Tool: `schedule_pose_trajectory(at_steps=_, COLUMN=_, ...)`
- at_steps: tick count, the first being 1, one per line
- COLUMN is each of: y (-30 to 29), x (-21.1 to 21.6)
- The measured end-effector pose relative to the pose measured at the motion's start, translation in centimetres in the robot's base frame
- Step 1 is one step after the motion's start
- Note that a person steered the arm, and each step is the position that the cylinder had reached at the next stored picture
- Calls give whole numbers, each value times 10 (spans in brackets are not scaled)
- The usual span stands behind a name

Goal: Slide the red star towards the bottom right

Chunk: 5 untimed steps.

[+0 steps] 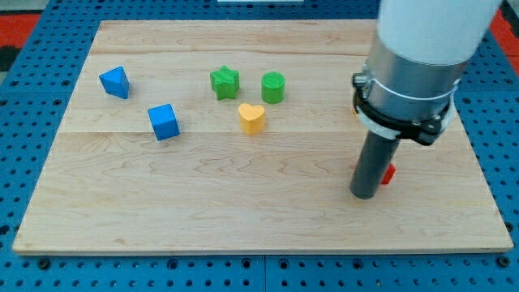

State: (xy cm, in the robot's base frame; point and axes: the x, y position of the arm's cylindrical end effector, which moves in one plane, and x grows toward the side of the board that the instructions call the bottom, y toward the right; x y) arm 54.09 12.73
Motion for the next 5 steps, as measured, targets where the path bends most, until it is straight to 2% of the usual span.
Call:
schedule_pose_trajectory(at_steps=1, y=-71, x=-10)
schedule_pose_trajectory(at_steps=2, y=-89, x=-34)
schedule_pose_trajectory(at_steps=3, y=-34, x=-55)
schedule_pose_trajectory(at_steps=5, y=33, x=-23)
